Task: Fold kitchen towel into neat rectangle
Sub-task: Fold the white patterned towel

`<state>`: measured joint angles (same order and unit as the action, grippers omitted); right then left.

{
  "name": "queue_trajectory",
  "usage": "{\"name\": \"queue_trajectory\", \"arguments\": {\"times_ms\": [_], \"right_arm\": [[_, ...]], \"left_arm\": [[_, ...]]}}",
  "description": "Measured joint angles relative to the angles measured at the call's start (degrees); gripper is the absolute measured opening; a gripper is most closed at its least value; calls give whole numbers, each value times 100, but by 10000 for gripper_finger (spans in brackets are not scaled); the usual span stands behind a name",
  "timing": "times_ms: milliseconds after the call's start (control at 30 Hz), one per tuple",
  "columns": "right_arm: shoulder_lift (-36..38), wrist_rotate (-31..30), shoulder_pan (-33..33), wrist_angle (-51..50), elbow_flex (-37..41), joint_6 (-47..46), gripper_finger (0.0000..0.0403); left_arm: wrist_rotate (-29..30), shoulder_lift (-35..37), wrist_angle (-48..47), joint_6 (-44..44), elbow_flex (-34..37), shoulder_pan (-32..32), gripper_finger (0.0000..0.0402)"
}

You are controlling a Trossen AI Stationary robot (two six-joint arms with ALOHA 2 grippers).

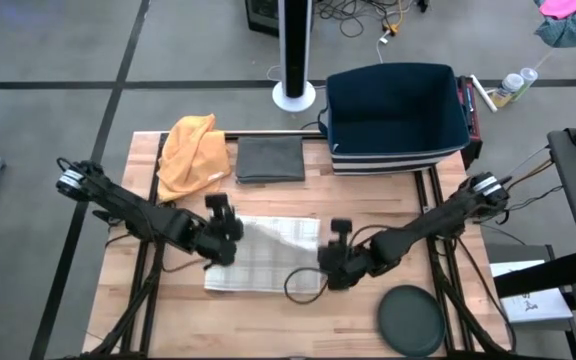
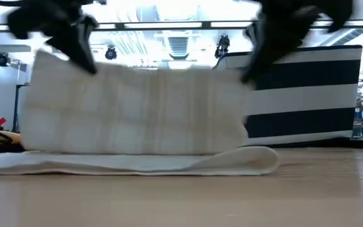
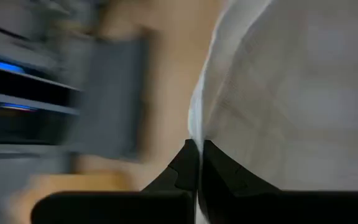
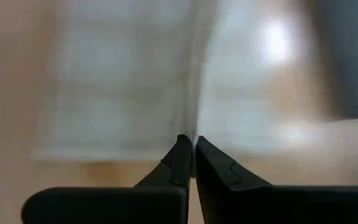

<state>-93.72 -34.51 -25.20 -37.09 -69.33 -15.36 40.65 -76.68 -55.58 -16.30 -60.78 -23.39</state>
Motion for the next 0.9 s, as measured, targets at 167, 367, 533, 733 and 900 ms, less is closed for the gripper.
{"name": "queue_trajectory", "arguments": {"times_ms": [167, 367, 533, 733, 900], "right_arm": [[441, -2199, 280, -123, -267, 811, 8], [666, -2342, 727, -64, -363, 865, 8], [536, -1230, 836, 122, -173, 796, 8], [165, 202, 742, 187, 17, 451, 8], [-151, 1120, 505, 81, 85, 203, 8]], "left_arm": [[1313, 433, 15, 987, -212, 458, 10], [1394, 890, 477, 1141, -53, 1245, 13], [723, 1054, 835, 1163, 428, 1505, 3], [-145, 1135, 1258, 1087, 1193, 1502, 9], [-2117, 1124, 1909, 855, 1704, 1354, 3]]}}
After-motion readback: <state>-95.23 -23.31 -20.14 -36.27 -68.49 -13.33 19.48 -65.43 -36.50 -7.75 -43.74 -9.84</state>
